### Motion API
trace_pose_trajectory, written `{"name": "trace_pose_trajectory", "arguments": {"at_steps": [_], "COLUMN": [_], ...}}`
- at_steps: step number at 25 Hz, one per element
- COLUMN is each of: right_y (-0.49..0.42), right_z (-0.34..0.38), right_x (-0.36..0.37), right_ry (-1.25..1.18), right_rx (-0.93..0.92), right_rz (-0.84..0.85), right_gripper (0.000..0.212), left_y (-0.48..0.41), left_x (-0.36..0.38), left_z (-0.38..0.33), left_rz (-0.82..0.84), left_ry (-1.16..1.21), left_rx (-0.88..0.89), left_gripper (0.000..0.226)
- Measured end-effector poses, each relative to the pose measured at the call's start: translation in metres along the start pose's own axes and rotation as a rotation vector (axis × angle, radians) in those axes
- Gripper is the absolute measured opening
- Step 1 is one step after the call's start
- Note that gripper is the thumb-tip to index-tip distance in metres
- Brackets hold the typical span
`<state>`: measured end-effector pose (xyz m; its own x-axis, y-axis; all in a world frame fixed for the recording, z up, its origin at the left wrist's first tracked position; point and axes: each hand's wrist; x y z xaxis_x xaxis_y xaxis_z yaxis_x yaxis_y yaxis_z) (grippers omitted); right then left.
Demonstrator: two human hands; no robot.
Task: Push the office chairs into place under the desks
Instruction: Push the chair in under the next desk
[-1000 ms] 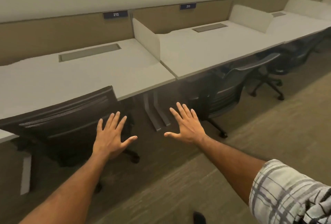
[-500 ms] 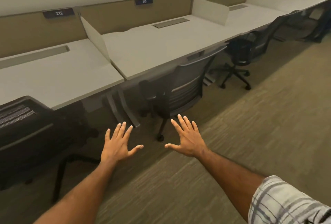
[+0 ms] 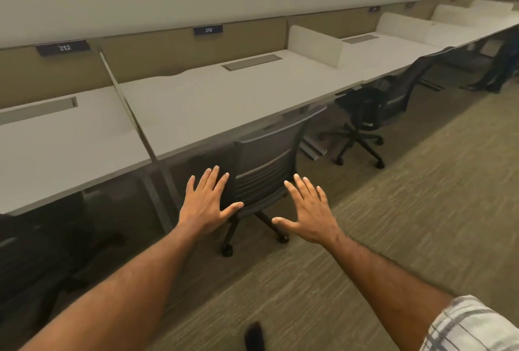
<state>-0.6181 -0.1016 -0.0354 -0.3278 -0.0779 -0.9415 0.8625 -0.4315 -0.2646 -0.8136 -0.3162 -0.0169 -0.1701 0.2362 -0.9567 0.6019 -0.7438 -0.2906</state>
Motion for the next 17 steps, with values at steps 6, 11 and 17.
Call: {"name": "trace_pose_trajectory", "arguments": {"at_steps": [6,11,17], "right_y": [-0.129,-0.235,-0.343], "right_z": [-0.065,-0.105,-0.145], "right_x": [-0.009,-0.017,-0.008], "right_ry": [0.052,0.112,0.099], "right_rx": [0.016,-0.031,-0.132], "right_rz": [-0.055,-0.035,-0.020], "right_gripper": [0.096,0.093,0.094], "left_y": [-0.175,-0.267,-0.292], "left_x": [0.027,0.055,0.090], "left_z": [-0.016,-0.025,-0.041], "left_rz": [-0.131,-0.094,0.240], "left_ry": [0.082,0.086,0.175], "left_rx": [-0.017,-0.027,-0.158], "left_gripper": [0.098,0.099,0.094]}}
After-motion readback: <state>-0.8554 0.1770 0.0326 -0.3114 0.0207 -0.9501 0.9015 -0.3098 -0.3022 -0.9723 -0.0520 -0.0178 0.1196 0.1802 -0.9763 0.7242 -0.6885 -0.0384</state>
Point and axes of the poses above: each hand's wrist, its own y-axis away from the middle knuckle, its own x-axis out of the palm, z = x × y, and after that the axes turned 13 degrees about -z, right-handed
